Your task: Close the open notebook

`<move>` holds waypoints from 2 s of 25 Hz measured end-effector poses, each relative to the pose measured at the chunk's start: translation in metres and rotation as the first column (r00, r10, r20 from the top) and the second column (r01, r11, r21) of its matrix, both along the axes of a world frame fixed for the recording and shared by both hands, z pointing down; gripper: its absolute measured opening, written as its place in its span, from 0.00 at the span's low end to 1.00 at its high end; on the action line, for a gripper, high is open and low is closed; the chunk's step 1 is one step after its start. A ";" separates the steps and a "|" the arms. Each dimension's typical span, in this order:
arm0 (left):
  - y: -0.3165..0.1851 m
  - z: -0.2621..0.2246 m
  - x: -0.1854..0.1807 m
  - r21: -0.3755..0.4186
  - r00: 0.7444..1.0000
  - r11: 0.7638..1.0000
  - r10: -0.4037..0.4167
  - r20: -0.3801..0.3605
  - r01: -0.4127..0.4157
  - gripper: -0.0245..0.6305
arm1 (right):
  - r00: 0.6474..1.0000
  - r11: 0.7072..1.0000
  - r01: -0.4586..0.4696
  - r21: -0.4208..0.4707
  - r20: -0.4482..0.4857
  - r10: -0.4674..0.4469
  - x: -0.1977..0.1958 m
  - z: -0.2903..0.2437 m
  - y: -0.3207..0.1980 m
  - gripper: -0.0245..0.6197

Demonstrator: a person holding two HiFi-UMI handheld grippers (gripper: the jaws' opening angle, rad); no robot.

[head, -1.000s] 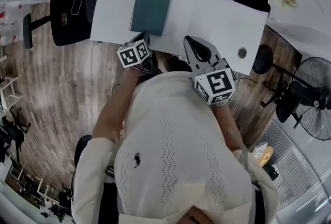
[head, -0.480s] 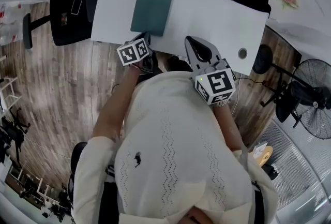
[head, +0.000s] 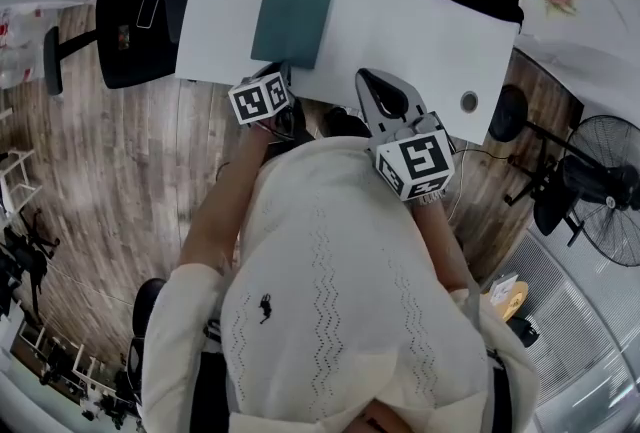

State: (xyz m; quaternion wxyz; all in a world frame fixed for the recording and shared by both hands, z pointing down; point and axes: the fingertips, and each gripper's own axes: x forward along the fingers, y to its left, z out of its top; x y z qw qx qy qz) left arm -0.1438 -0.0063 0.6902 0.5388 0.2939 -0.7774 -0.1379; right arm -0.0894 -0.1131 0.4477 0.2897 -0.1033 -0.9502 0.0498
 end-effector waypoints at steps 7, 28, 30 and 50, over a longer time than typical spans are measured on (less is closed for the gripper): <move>0.004 0.001 0.001 -0.066 0.999 0.998 0.024 0.036 -0.022 0.18 | 1.000 1.000 0.003 -0.005 0.001 -0.003 0.003 0.001 -0.001 0.04; -0.007 -0.108 -0.006 -0.088 0.864 0.991 0.132 0.486 -0.102 0.07 | 0.999 0.999 0.047 -0.029 0.025 -0.046 0.015 0.000 -0.007 0.04; -0.013 -0.124 -0.003 -0.102 0.827 0.987 0.162 0.538 -0.126 0.06 | 0.998 0.998 0.052 -0.034 0.033 -0.051 0.017 -0.002 -0.008 0.04; -0.067 -0.250 0.086 0.064 0.684 0.961 0.143 0.715 -0.268 0.05 | 0.993 0.991 0.109 -0.078 0.062 -0.104 0.071 -0.005 -0.031 0.04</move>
